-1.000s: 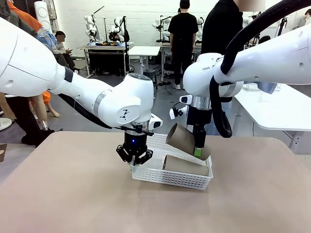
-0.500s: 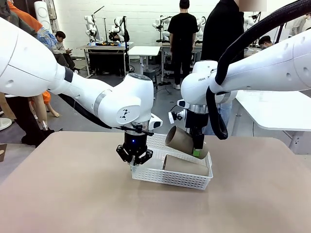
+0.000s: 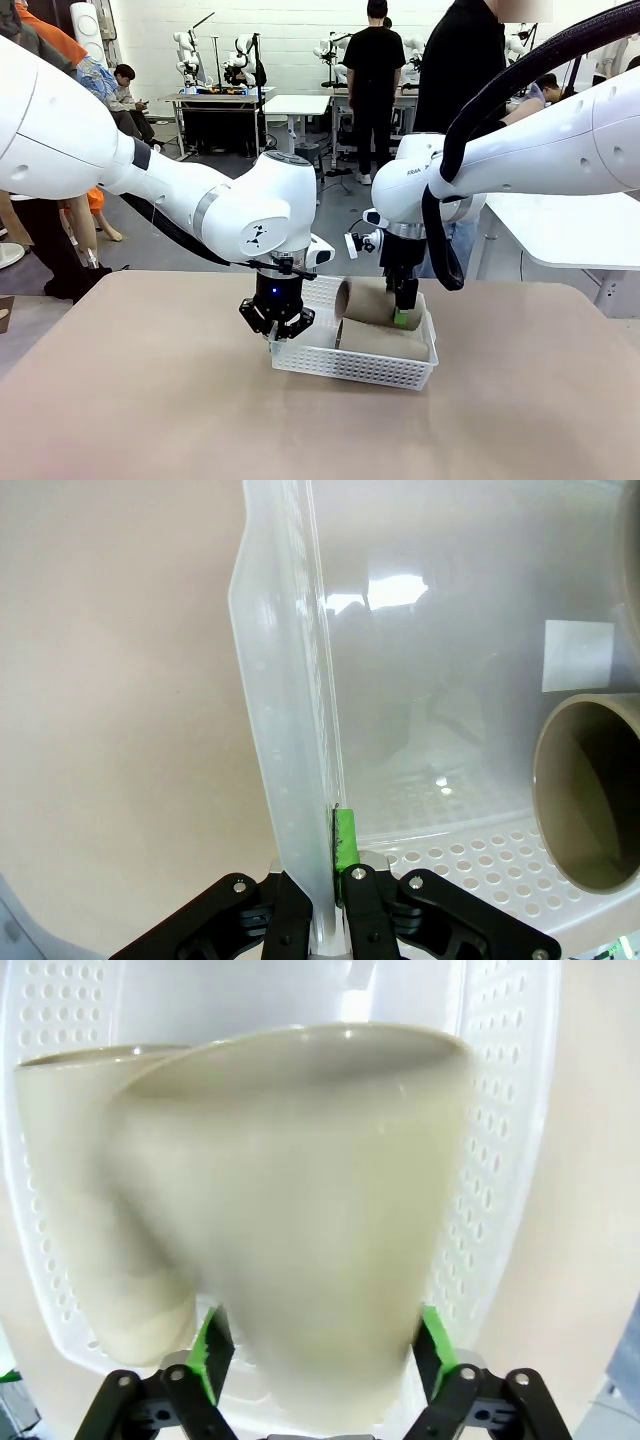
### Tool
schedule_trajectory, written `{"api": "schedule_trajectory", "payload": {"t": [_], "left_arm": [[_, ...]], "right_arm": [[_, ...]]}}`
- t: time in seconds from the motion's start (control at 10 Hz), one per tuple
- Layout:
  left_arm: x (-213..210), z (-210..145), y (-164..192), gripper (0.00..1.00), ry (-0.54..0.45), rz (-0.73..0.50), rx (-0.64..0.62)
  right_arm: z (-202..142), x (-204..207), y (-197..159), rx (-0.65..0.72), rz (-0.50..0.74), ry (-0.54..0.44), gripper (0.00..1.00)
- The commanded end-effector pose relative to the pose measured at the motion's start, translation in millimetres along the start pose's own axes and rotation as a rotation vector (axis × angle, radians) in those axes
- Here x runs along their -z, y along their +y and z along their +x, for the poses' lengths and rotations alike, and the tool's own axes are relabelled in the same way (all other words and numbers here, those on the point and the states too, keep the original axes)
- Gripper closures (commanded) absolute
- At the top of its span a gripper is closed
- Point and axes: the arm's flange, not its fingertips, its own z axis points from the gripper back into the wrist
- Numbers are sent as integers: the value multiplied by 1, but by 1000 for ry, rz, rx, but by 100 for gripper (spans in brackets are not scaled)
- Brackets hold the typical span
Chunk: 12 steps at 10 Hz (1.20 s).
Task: Clean and organize the cups into the basket.
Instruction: Pick up the Reusable plastic cup from the right side of the table and stack it inside the Organizing basket in the center of the table.
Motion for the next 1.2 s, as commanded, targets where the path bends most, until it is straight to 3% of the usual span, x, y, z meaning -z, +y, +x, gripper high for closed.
{"api": "schedule_trajectory", "payload": {"t": [0.0, 0.3, 0.4, 0.5, 0.6, 0.8, 1.1], "left_arm": [[4, -3, -2, 100, 3, 14, 14], [4, -3, -2, 100, 3, 14, 14], [4, -3, -2, 100, 3, 14, 14], [4, -3, -2, 100, 3, 14, 14], [4, -3, -2, 100, 3, 14, 14], [4, -3, -2, 100, 3, 14, 14], [4, -3, -2, 100, 3, 14, 14]], "right_arm": [[-3, 0, -7, -17, 14, -40, 0], [-3, -10, 3, -36, -9, -74, 0], [-9, -26, 15, -54, -49, -120, 0], [-25, -55, 40, -97, -100, -227, 0], [-67, -96, 84, -130, -196, -403, 0], [-149, -126, 146, -69, -335, -579, 0], [-276, -94, 206, -108, -417, -986, 0]]}}
